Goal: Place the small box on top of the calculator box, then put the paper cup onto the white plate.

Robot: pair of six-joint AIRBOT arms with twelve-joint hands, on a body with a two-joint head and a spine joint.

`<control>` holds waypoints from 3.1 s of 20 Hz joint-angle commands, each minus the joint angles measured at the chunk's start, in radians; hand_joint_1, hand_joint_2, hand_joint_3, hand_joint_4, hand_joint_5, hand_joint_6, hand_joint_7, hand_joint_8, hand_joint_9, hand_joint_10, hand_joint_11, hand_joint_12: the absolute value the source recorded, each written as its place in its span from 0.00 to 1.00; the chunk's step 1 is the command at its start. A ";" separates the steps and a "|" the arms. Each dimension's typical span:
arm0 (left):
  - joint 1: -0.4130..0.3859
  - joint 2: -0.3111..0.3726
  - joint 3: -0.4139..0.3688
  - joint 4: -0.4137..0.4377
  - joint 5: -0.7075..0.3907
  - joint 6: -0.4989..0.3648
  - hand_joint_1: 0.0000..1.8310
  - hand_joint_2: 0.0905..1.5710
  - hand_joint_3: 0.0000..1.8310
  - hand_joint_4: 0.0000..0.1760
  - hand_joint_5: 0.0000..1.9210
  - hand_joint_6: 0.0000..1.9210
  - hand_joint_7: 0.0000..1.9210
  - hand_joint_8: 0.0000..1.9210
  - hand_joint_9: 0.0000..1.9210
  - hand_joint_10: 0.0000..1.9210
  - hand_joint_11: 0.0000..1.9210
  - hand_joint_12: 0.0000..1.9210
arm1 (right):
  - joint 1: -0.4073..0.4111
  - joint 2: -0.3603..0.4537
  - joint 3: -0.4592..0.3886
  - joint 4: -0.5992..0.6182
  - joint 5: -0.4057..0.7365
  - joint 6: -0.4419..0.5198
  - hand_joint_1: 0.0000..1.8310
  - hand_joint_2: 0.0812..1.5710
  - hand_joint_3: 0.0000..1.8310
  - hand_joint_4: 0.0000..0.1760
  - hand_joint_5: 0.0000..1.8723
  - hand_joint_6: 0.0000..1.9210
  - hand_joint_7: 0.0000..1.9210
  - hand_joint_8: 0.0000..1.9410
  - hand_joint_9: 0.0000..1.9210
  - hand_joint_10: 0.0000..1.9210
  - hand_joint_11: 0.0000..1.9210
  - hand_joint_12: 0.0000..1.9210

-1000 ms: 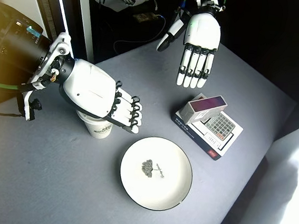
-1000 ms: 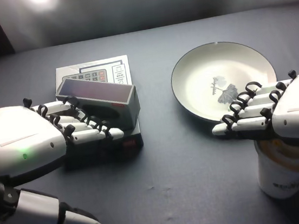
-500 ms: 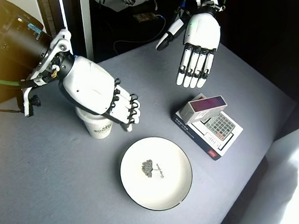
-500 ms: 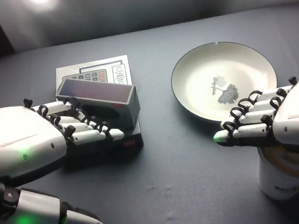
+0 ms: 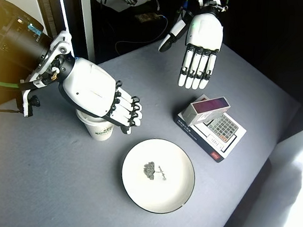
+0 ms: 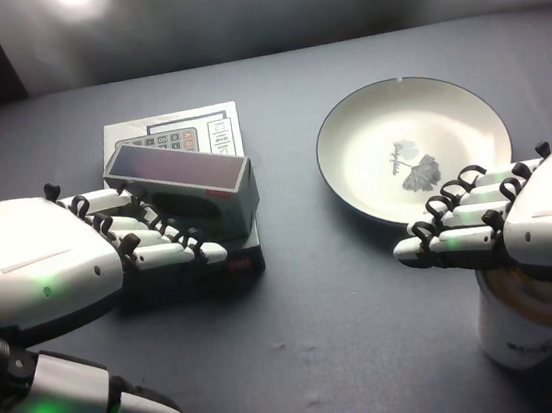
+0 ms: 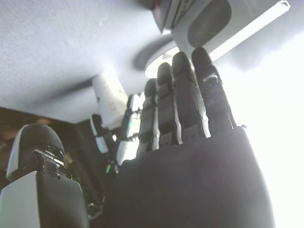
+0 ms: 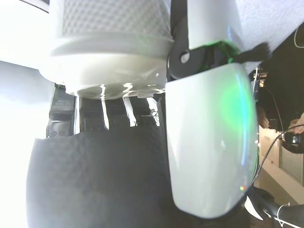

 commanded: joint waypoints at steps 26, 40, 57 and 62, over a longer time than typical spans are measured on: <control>-0.019 0.011 -0.008 -0.015 -0.063 -0.004 0.12 0.64 0.00 0.00 0.10 0.00 0.16 0.00 0.17 0.00 0.00 0.39 | 0.006 0.009 -0.005 0.001 0.035 -0.001 0.79 0.66 0.00 0.00 0.42 0.02 0.44 0.01 0.43 0.04 0.21 0.62; -0.021 0.010 -0.007 -0.015 -0.062 -0.003 0.13 0.65 0.00 0.00 0.11 0.00 0.18 0.00 0.19 0.00 0.00 0.41 | 0.054 0.002 0.001 0.001 0.146 -0.030 0.82 0.68 0.00 0.00 0.50 0.47 0.52 0.46 0.51 0.54 0.40 0.82; -0.025 0.010 -0.002 -0.015 -0.062 -0.003 0.14 0.64 0.00 0.00 0.12 0.00 0.19 0.00 0.19 0.00 0.00 0.40 | 0.205 -0.084 0.162 0.004 0.230 -0.031 0.82 0.68 0.00 0.00 0.49 0.48 0.52 0.44 0.50 0.54 0.43 0.80; -0.025 0.010 0.001 -0.015 -0.062 -0.003 0.13 0.65 0.00 0.00 0.10 0.00 0.17 0.00 0.18 0.00 0.00 0.39 | 0.224 -0.160 0.292 0.015 0.248 -0.022 0.82 0.68 0.00 0.00 0.49 0.48 0.54 0.42 0.50 0.54 0.43 0.80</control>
